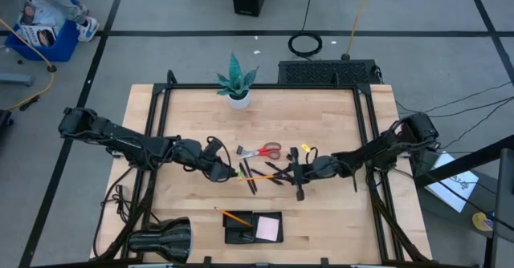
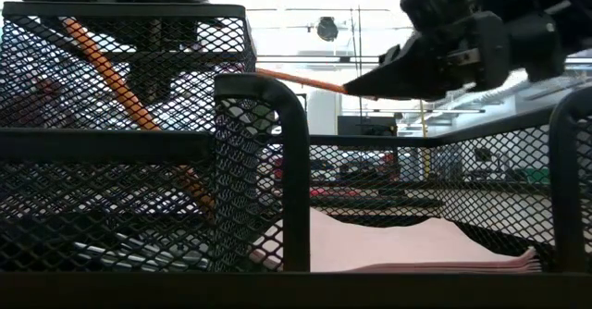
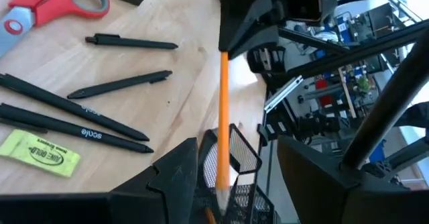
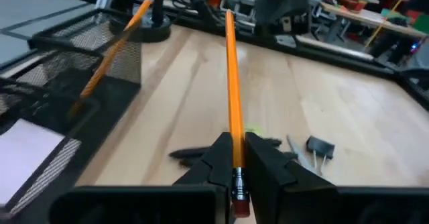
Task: Pick and place office supplies into organizer
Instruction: Put the yellow pencil into the black desk organizer
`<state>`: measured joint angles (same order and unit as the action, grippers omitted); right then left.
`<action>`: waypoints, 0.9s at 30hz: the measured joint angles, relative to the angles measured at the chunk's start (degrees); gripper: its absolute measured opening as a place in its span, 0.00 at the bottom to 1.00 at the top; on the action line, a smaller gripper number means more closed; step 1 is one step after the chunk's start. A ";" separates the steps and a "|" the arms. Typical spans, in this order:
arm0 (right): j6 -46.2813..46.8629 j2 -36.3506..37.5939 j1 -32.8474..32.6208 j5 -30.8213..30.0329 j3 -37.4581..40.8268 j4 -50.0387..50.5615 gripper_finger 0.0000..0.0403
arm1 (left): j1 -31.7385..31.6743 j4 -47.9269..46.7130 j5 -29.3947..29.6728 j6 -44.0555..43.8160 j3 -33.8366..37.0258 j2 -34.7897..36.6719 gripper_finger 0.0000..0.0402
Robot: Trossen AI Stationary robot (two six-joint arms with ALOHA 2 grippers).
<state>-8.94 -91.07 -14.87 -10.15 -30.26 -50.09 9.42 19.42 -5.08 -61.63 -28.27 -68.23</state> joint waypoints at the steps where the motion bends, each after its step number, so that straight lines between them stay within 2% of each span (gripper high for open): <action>1: -0.47 0.00 0.13 0.40 -0.37 0.01 0.05 | 0.10 -0.06 -0.34 -0.08 0.00 -0.01 0.52; 12: -2.28 0.00 2.94 1.54 -3.02 1.09 0.05 | 1.21 -1.29 -0.70 -0.69 0.02 -0.06 0.52; 19: -1.12 0.00 4.49 5.82 -3.02 1.12 0.05 | 1.91 -1.40 -0.91 -0.45 0.00 -0.06 0.52; 27: -0.56 0.00 4.43 5.87 -3.02 1.12 0.05 | 1.91 -2.46 -1.11 0.04 0.00 -0.06 0.52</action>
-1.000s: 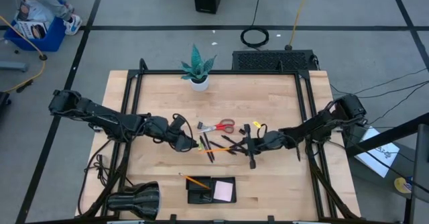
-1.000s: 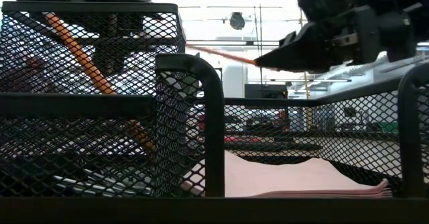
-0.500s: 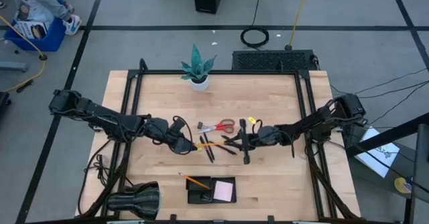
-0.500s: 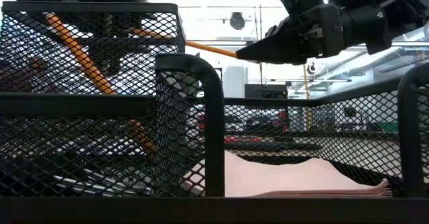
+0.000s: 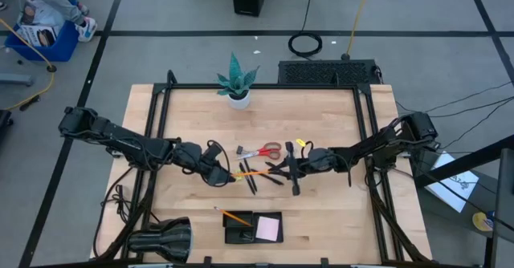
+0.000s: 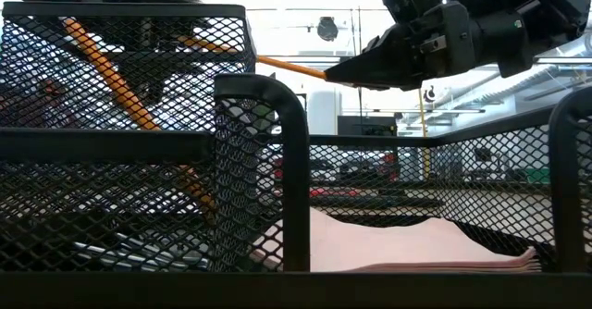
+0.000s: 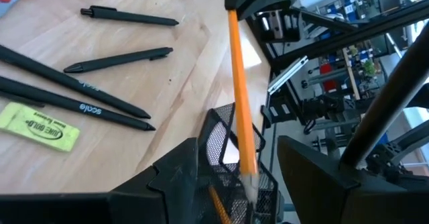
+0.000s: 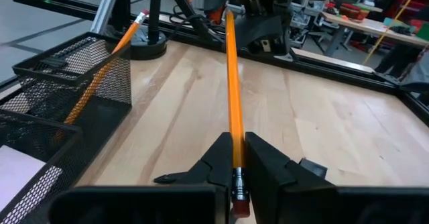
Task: Pick and place office supplies into organizer
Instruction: Put the yellow pencil into the black desk organizer
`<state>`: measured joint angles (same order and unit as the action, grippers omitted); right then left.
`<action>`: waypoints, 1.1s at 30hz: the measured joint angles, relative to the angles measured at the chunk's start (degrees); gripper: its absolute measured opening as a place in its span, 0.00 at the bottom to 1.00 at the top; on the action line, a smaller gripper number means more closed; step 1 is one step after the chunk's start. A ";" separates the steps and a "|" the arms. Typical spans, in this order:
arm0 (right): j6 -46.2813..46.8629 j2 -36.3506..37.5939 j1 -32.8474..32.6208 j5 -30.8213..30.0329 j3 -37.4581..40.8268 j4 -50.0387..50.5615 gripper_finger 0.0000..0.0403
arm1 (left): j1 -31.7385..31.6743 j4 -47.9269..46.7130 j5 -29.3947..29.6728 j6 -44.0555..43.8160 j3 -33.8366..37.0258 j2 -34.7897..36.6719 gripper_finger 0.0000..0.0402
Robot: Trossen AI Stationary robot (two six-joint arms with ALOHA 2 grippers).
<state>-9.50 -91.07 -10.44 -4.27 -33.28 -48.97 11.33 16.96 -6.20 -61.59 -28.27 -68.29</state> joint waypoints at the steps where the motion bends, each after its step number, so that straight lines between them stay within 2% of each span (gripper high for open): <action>1: 0.00 0.00 0.00 0.00 0.00 0.00 0.05 | 0.00 -0.36 0.00 0.01 0.00 0.00 0.52; 5: 0.03 0.00 0.00 0.02 0.00 0.00 0.05 | 0.00 -0.67 0.09 0.49 0.00 0.00 0.47; 13: 1.42 0.00 -0.02 1.36 0.00 0.00 0.05 | 0.01 -0.41 1.61 2.82 0.00 0.00 0.24; 24: 1.53 0.00 -0.02 1.44 0.02 0.76 0.05 | 0.01 -0.32 1.53 5.18 0.00 0.00 0.06; 28: 1.53 0.00 -0.02 1.43 0.02 0.53 0.05 | 0.04 -0.25 1.41 6.53 0.00 0.00 0.03; 33: 1.48 -0.02 -0.04 1.51 0.02 -0.32 0.05 | 0.13 -0.23 0.80 7.22 0.00 0.00 0.07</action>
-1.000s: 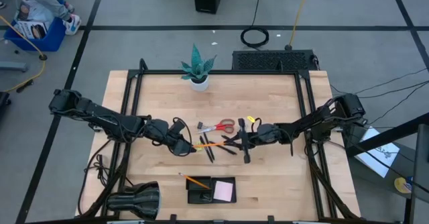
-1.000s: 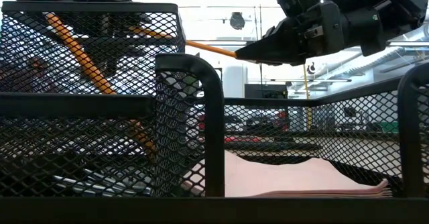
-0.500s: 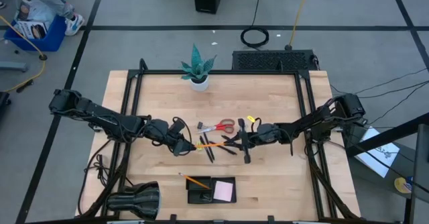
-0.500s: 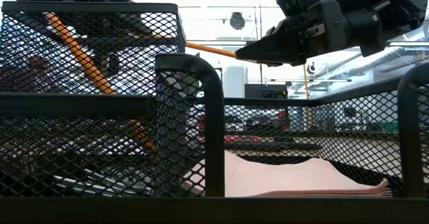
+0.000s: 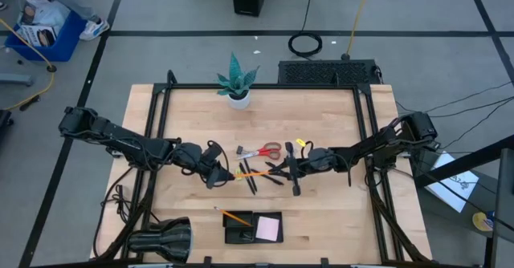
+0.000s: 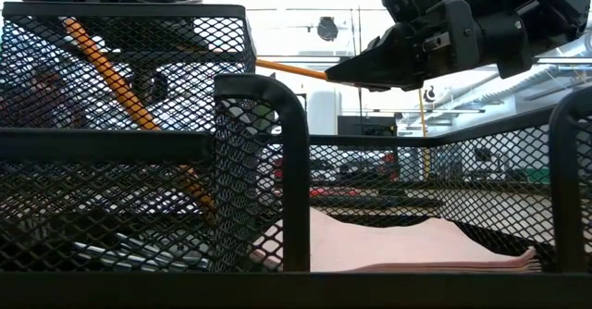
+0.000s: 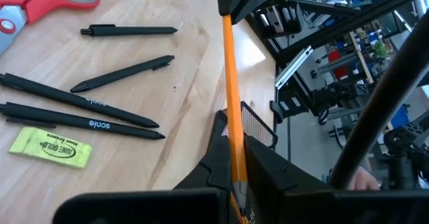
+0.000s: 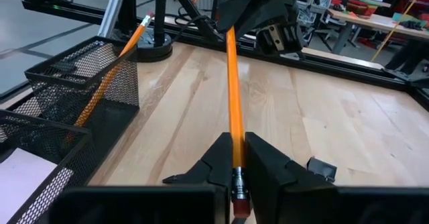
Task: Pick and place office supplies into organizer
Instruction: Put the yellow pencil into the black desk organizer
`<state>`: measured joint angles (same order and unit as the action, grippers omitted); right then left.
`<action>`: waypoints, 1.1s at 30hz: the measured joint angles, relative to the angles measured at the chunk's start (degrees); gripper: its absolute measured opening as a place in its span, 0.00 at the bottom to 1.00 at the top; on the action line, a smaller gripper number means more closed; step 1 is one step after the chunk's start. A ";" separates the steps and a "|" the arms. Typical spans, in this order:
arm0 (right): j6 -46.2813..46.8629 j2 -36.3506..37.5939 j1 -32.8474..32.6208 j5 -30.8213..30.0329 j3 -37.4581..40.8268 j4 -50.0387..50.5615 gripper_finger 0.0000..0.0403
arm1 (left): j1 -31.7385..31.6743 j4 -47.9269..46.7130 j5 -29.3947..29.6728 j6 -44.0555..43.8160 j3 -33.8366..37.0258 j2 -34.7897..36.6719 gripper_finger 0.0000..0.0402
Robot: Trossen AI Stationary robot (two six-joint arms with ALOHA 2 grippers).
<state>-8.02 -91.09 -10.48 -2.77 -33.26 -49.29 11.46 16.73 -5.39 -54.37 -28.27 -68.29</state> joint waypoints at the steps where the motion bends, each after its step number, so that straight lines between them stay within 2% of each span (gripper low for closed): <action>1: -0.08 0.00 0.00 0.02 0.00 -0.10 0.06 | 0.13 0.01 0.08 0.38 0.00 0.00 0.07; 10: 1.07 0.00 -0.09 0.05 0.00 -1.95 0.20 | 3.45 0.13 5.22 5.19 0.00 0.00 0.02; 16: 2.45 0.00 -0.09 0.02 0.00 -6.93 0.30 | 4.88 0.26 5.51 5.75 0.00 0.00 0.08; 22: 5.98 0.00 -0.26 0.05 0.00 -12.40 0.38 | 6.76 1.64 7.63 7.43 0.00 0.00 0.02; 25: 7.24 0.00 -0.87 0.05 0.00 -17.83 0.40 | 7.62 5.04 9.07 10.09 0.00 -0.02 0.03; 29: 3.85 2.39 -2.71 0.05 0.09 -22.16 0.43 | 8.96 9.90 10.29 13.28 0.00 -0.02 0.06; 33: -2.51 7.62 -5.22 0.01 0.72 -21.25 0.44 | 10.08 12.83 12.03 16.82 0.00 -0.02 0.03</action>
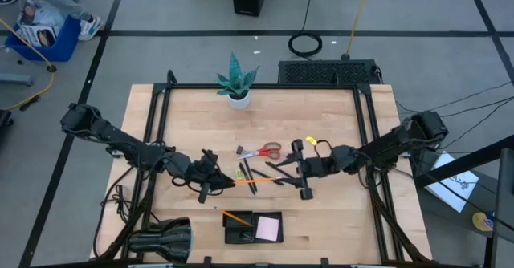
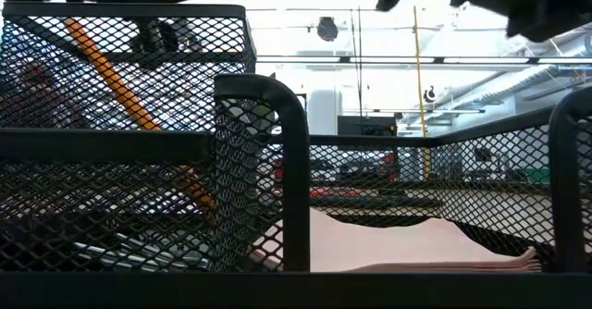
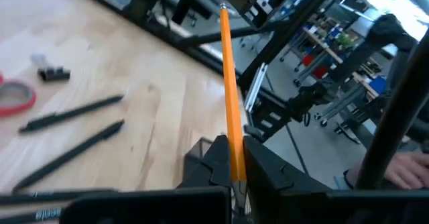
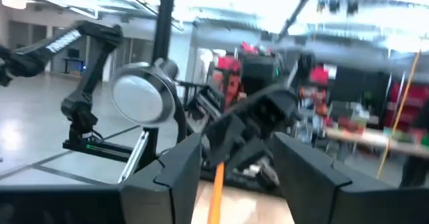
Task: Pick and place office supplies into organizer
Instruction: Put the yellow pencil into the black desk organizer
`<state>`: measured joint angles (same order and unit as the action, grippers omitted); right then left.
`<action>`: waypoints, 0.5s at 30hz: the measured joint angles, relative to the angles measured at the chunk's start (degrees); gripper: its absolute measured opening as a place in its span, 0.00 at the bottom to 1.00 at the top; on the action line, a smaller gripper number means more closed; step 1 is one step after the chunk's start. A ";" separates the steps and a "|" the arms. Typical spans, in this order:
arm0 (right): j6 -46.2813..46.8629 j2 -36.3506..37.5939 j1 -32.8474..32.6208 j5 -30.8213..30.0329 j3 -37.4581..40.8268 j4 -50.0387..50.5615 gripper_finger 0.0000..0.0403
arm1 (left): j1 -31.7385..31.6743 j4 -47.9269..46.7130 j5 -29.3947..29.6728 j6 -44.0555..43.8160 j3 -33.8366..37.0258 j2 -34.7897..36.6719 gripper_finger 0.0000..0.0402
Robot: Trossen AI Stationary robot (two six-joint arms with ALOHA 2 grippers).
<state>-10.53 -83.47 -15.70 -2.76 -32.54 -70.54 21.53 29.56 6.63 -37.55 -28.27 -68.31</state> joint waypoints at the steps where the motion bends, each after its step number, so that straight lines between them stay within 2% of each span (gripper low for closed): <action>1: -1.33 1.47 -0.64 -0.03 0.22 0.07 0.45 | 0.14 0.58 0.46 0.81 0.00 0.00 0.02; 8: -3.92 10.49 -3.84 -0.14 5.30 0.01 0.44 | 1.63 6.95 4.13 7.51 0.00 0.00 0.06; 15: -1.10 9.48 -2.82 -2.54 7.92 -1.97 0.41 | 1.91 11.28 4.52 11.74 0.00 0.00 0.03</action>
<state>-11.63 -73.99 -18.52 -5.29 -24.62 -72.52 23.44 40.84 11.15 -25.81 -28.27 -68.31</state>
